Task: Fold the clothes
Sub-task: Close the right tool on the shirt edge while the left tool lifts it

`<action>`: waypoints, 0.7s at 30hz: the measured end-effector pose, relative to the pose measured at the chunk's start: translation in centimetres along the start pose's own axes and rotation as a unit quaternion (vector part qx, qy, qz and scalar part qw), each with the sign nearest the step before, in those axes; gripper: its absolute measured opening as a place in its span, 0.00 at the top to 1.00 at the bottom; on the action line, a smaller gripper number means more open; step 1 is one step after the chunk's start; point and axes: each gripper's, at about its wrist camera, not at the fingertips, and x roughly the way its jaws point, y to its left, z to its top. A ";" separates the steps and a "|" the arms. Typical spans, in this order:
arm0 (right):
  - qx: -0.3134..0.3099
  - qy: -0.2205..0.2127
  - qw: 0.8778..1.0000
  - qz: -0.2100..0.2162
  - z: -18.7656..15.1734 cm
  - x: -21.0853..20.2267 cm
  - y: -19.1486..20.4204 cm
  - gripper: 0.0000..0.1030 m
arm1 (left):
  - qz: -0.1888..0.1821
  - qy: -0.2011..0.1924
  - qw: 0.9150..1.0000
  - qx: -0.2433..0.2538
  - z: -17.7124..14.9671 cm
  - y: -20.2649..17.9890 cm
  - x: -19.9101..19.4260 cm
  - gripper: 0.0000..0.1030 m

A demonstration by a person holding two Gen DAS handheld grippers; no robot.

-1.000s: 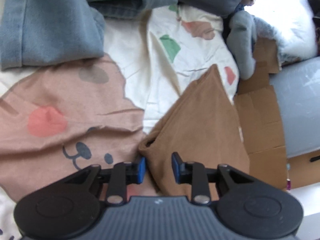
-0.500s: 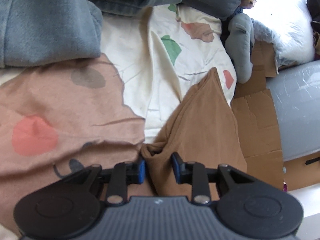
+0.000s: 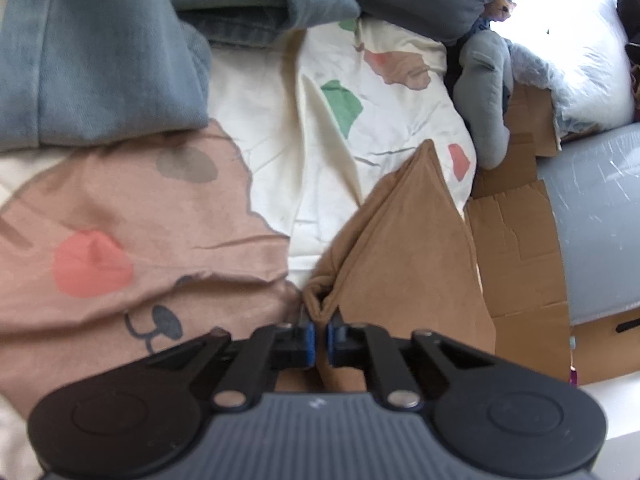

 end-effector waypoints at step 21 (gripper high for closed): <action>-0.001 -0.003 0.999 -0.033 -0.2 -4.6 1.2 0.99 | 0.025 0.043 0.999 0.005 -1.2 -0.9 -4.7 0.95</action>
